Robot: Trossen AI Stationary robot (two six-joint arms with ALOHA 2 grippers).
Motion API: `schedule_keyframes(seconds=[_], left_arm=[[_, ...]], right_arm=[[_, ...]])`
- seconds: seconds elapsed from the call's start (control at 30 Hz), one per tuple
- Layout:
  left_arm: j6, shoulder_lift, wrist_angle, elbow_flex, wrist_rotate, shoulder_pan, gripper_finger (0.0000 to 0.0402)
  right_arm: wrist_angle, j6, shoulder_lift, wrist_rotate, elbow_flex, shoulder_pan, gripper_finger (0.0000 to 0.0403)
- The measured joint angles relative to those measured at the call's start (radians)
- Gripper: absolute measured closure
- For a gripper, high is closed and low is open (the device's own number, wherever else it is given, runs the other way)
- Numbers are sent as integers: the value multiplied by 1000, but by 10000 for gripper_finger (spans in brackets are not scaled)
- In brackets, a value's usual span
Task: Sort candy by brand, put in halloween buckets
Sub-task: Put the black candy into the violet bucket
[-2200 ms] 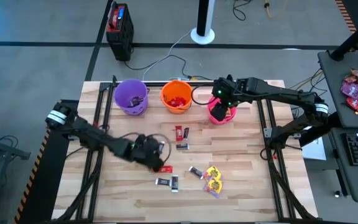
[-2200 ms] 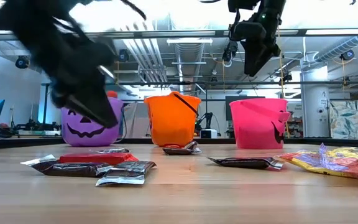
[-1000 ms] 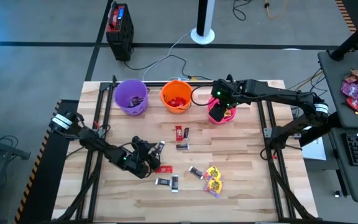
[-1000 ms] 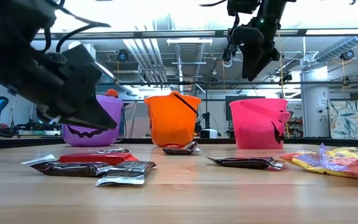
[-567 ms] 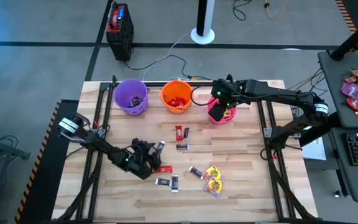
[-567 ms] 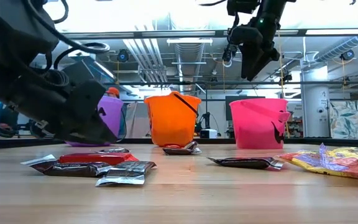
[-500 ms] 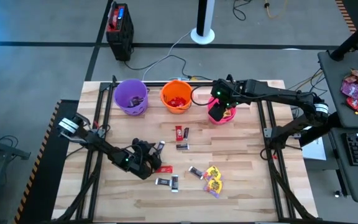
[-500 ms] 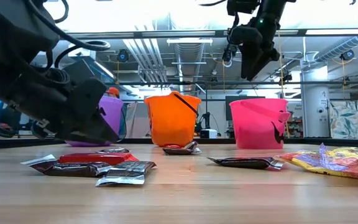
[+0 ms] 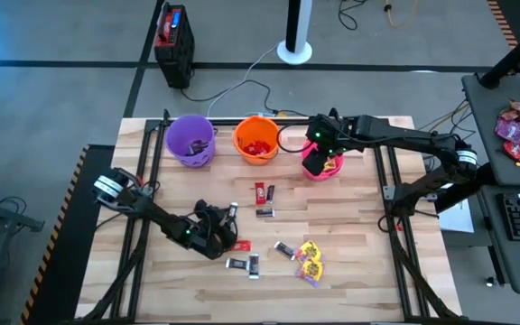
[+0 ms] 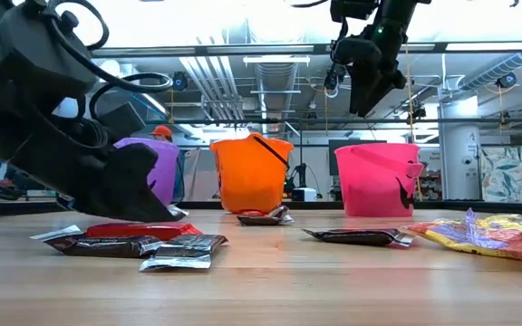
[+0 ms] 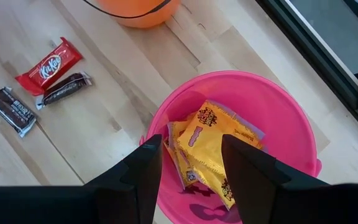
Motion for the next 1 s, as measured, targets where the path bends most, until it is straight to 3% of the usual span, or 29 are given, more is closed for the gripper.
schedule_keyframes(seconds=[0.2, 0.47, 0.67, 0.83, 1.0], left_arm=[[-14, 49, 22, 12, -13, 1, 261], [-71, 62, 18, 11, -21, 3, 385], [-107, 34, 13, 10, -13, 2, 394], [-54, -72, -8, 4, 56, 1, 398], [9, -322, -111, 7, 68, 31, 399]], right_arm=[[-2, -1, 0, 0, 0, 0, 243], [-3, -2, 0, 0, 0, 0, 243], [-2, -2, 0, 0, 0, 0, 243], [-2, -2, 0, 0, 0, 0, 243], [3, -2, 0, 0, 0, 0, 243]])
